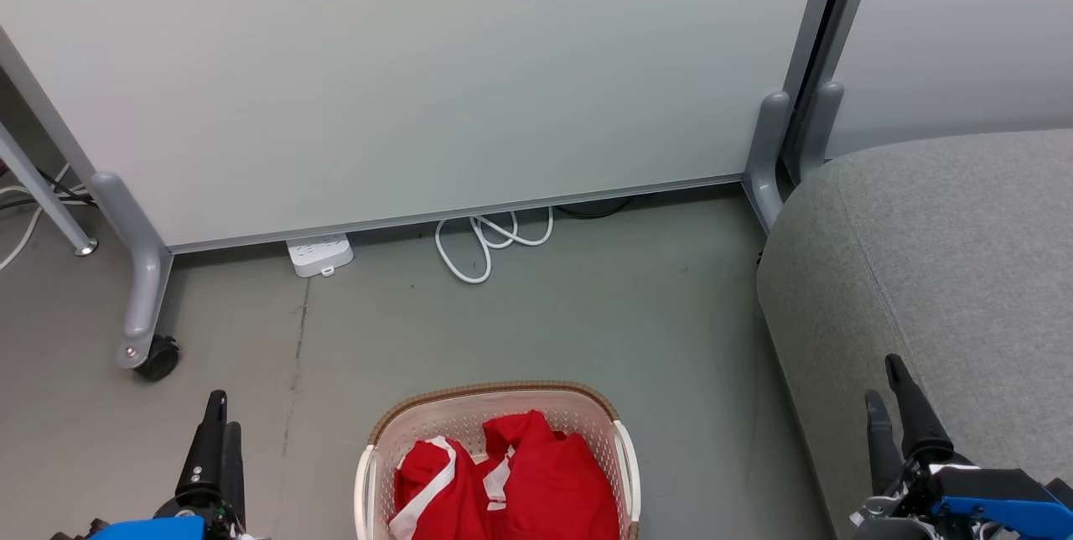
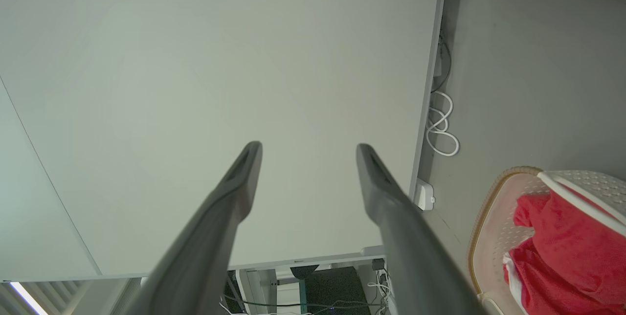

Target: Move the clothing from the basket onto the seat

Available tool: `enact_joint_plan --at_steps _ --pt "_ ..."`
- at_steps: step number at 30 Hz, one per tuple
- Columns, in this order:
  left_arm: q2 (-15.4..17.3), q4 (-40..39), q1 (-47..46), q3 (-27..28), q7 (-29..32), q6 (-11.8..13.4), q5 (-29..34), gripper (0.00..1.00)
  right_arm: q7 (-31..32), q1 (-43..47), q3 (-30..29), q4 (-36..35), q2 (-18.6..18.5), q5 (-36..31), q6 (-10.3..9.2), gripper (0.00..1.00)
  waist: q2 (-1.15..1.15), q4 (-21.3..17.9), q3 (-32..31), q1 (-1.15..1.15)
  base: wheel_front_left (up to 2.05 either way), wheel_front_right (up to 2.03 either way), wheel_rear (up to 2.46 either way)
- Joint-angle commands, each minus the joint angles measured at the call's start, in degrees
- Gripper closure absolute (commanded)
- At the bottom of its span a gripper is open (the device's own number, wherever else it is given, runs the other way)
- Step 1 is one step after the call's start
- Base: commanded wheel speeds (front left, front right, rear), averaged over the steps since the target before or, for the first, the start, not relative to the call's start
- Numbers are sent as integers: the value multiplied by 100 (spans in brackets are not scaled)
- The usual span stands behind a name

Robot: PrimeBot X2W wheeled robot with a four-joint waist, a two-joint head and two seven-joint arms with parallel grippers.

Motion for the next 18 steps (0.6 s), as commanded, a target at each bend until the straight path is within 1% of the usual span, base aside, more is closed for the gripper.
enact_joint_plan --at_steps 1,6,12,18 --pt "54 -128 -166 0 -64 -8 138 0 -64 -122 22 -119 -12 -119 1 0 0 1 3 0 0 0 0" --pt "61 -216 -228 -30 -202 -10 576 0 -203 -159 55 -168 -13 -481 1 0 0 5 12 0 0 0 0" --pt "69 -353 -278 -85 -358 -7 1247 0 -359 -204 123 -258 -15 -1202 1 0 0 8 19 0 0 0 0" --pt "76 -505 -305 -231 -504 102 1978 0 -506 -219 196 -419 -16 -1944 1 0 0 12 27 0 0 0 0"
